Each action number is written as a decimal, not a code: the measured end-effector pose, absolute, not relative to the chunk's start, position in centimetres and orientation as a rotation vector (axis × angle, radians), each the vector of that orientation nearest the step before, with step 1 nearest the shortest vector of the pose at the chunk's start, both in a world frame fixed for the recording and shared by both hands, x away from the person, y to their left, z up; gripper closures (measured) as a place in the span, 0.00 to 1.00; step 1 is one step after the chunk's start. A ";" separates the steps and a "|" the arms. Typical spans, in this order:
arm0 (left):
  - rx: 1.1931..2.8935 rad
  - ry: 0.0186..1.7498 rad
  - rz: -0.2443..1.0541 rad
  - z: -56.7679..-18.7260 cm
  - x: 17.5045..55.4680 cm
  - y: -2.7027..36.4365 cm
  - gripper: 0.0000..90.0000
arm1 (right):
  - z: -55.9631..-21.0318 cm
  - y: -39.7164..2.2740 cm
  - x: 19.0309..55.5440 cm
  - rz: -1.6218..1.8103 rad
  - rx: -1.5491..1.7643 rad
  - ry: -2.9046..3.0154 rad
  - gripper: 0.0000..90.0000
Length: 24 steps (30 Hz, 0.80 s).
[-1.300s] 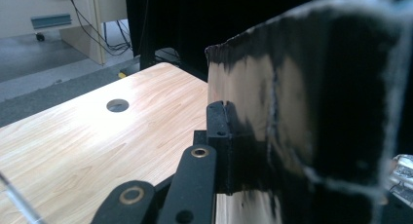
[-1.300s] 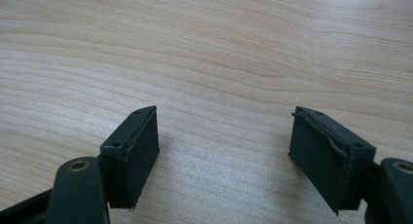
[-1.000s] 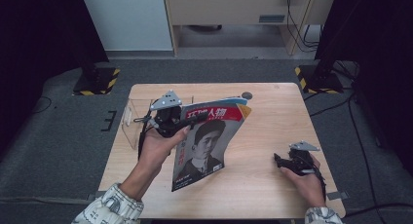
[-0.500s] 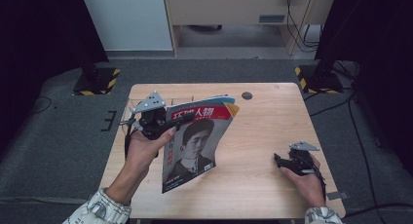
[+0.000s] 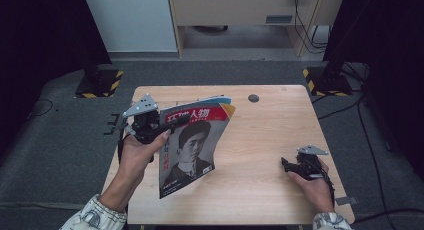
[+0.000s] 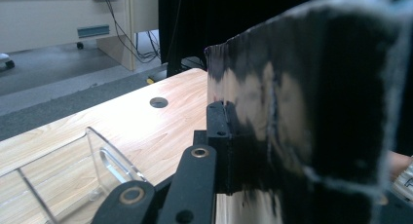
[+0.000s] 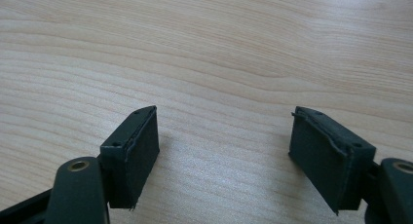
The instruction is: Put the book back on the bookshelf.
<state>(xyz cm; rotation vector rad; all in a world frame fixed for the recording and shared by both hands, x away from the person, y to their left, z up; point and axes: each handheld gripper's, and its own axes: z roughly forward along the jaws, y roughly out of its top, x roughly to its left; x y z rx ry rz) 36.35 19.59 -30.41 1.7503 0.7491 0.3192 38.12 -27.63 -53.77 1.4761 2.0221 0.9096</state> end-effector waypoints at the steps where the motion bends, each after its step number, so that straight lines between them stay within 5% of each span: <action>1: 1.748 0.751 0.321 -30.4 36.3 19.8 0.96 | -53.8 -27.6 38.1 0.910 1.476 2.022 0.29; 24: 1.708 0.797 0.348 -30.8 35.3 23.3 0.96 | -53.8 -27.6 38.2 0.909 1.474 2.025 0.29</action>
